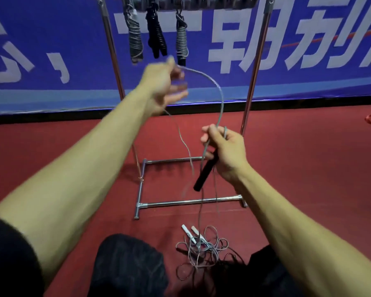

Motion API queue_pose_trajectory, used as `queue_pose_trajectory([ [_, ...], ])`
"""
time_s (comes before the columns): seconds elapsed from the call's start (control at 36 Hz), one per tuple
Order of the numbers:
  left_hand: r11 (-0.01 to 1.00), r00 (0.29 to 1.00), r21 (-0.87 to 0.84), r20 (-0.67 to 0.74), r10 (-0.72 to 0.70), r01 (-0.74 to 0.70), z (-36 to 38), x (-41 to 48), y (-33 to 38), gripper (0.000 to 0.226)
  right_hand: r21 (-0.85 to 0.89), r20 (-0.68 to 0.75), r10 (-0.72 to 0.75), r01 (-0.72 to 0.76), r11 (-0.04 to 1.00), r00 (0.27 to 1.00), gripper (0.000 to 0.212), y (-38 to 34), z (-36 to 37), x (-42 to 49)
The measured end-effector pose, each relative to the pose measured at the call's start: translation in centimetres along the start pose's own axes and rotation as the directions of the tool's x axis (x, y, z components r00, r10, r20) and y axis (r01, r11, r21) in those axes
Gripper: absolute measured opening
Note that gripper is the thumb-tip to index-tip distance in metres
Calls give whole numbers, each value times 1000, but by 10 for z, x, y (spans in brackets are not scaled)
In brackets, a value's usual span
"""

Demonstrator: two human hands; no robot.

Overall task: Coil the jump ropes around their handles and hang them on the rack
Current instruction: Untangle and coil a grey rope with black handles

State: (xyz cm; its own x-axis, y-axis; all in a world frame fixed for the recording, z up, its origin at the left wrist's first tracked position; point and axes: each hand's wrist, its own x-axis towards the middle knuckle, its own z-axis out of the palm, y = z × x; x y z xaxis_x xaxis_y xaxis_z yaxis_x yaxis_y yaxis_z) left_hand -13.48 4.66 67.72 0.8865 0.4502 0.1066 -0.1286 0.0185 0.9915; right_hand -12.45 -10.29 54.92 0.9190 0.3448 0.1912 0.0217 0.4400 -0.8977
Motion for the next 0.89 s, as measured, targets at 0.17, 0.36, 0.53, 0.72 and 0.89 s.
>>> queue_pose_trajectory([
  [0.17,900,928,423,367,-66,-103,-4,-57,-136,12,-103,9,-77,77,992,997,20,-35,18,39],
  [0.36,850,882,499,461,-95,-169,-8,-64,-214,25,-310,-26,-177,161,937,984,20,-46,11,78],
  [0.53,981,976,-71,133,-170,180,-45,-38,-222,39,-479,-63,-147,99,872,987,22,-27,-29,87],
  [0.72,712,978,-676,192,-80,191,-13,16,-130,46,-504,19,-13,21,864,1000,25,76,-28,42],
  [0.89,765,992,-632,91,-85,124,4,50,-84,47,-389,121,116,-60,919,986,17,116,-20,14],
])
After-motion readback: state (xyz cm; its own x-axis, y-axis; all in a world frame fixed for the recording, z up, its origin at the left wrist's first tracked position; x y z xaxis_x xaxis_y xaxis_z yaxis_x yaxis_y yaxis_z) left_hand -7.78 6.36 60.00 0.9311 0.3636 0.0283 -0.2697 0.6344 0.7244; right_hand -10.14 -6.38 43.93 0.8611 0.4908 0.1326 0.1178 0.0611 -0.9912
